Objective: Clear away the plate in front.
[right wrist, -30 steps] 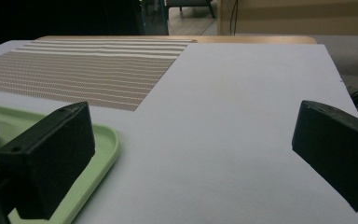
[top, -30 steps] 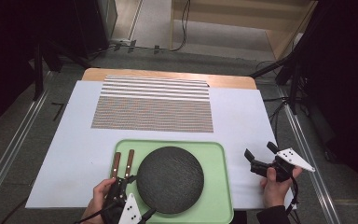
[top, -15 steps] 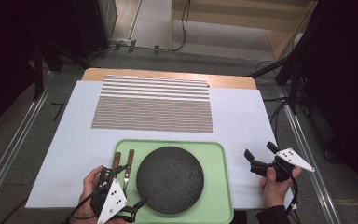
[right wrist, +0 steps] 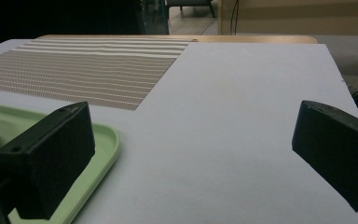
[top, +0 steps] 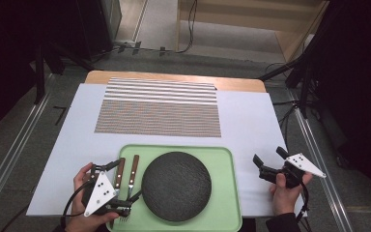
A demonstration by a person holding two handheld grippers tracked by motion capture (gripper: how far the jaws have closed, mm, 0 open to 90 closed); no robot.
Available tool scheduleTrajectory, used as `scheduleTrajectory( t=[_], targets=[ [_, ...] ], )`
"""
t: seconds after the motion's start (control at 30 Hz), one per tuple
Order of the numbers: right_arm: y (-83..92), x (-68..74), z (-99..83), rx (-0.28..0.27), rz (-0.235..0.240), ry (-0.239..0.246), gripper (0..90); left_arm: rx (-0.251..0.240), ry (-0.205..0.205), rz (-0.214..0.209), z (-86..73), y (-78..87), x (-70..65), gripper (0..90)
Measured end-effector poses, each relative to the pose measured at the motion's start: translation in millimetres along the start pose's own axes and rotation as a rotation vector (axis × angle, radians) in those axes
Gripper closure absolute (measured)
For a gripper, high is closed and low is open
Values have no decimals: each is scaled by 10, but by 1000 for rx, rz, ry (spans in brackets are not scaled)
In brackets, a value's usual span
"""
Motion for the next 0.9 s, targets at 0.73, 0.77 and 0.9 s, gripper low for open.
scheduleTrajectory(
  t=[0.73, 0.77, 0.9],
  targets=[
    [-12, 15, -3, 2, -1, 13, 0, -59, 227, 124, -319, 172, 753, 0],
    [-12, 15, -3, 2, -1, 15, 0, -62, 235, 127, -330, 176, 774, 0],
    [-13, 16, -3, 3, 0, 17, 0, -65, 258, 144, -367, 189, 868, 0]
  ],
)
Point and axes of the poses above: each handheld gripper's, and its own axes: y roughly backward along the jaws, z roughly out of its top, x roughly to its left, the point moved 1 cm from there along -y, roughly forward along the jaws, and after that the axes turned 1 degree about -x, right-handed, at the moved point
